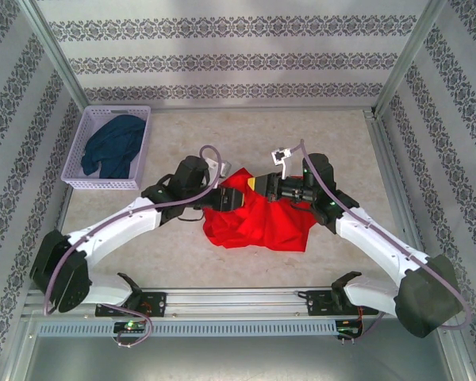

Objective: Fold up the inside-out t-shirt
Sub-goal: Adjust the T-shirt at the center of the table.

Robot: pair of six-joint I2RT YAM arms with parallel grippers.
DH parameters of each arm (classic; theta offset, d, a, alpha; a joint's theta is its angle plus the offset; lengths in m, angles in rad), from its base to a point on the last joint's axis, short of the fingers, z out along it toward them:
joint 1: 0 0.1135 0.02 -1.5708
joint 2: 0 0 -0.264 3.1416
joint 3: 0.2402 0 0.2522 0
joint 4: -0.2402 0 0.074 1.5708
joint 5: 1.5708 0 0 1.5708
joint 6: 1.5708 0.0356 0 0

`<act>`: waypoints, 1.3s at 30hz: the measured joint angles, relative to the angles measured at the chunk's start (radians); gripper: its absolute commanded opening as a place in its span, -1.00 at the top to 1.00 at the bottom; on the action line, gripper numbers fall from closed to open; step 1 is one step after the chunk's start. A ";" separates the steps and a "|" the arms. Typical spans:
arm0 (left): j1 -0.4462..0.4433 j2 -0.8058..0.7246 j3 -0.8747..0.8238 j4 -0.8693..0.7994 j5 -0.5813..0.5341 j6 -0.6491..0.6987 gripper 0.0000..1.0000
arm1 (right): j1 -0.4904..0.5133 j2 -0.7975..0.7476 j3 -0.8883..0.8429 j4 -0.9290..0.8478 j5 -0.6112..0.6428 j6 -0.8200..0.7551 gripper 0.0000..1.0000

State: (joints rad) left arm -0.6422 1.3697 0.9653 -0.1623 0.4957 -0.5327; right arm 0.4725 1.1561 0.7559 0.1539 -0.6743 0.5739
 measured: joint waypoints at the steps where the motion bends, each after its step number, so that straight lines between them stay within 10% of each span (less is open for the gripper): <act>1: 0.000 0.018 0.008 0.009 0.005 -0.005 -0.02 | -0.004 -0.003 0.000 0.000 0.000 0.000 1.00; 13: 0.008 0.143 0.070 0.143 0.028 -0.069 1.00 | -0.062 -0.085 -0.028 -0.046 0.003 -0.008 1.00; 25: 0.240 -0.135 0.066 0.109 0.423 -0.111 1.00 | -0.082 -0.175 0.237 -0.462 0.153 -0.276 1.00; 34: 0.280 -0.146 0.117 -0.148 0.401 -0.039 1.00 | -0.076 -0.123 0.404 -0.657 0.166 -0.391 1.00; 39: 0.277 -0.146 0.117 -0.161 0.389 -0.040 1.00 | 0.127 -0.100 0.312 -0.602 0.240 -0.403 0.28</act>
State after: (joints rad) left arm -0.3656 1.2240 1.0828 -0.3237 0.8848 -0.5732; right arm 0.5995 1.0557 1.0683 -0.4484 -0.4343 0.1711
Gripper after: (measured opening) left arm 0.051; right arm 0.244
